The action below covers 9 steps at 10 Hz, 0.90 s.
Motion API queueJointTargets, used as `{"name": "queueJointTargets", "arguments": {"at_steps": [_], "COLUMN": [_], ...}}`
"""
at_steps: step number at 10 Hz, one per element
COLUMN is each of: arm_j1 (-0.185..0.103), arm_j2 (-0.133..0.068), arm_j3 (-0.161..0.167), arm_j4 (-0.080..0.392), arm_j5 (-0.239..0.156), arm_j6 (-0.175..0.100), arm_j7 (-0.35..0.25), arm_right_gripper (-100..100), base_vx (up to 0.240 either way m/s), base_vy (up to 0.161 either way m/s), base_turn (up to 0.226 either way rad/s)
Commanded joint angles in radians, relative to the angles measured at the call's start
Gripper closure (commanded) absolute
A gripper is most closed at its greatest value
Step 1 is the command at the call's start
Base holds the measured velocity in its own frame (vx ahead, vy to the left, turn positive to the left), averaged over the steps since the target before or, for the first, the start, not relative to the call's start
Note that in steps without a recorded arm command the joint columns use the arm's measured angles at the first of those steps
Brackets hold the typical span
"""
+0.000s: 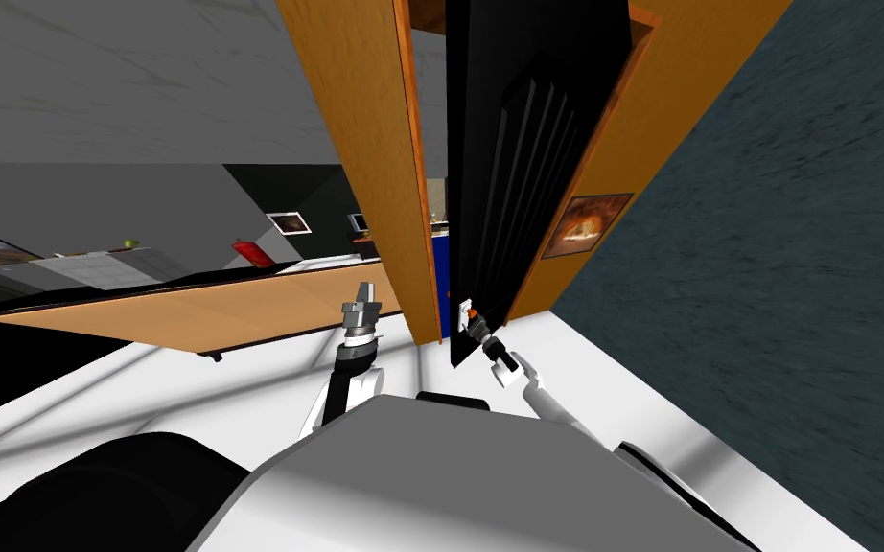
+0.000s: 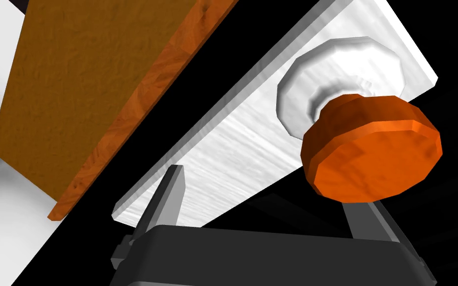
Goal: Pull the door open
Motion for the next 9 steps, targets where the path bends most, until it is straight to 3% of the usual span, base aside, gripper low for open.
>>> {"name": "queueJointTargets", "arguments": {"at_steps": [1, 3, 4, 9], "arm_j1": [-0.019, -0.019, -0.016, -0.016], "arm_j2": [0.024, 0.024, 0.021, 0.021], "arm_j3": [0.002, 0.002, 0.006, 0.006], "arm_j4": [-0.003, -0.003, -0.005, -0.005], "arm_j5": [0.005, 0.005, -0.019, -0.019], "arm_j6": [-0.036, -0.036, -0.037, -0.037], "arm_j7": [0.008, 0.008, -0.033, -0.033], "arm_right_gripper": [-100, -100, -100, -100], "base_vx": [-0.002, 0.009, -0.027, -0.011], "base_vy": [-0.004, -0.003, -0.023, -0.011], "base_turn": [-0.019, -0.009, 0.093, 0.006]}}
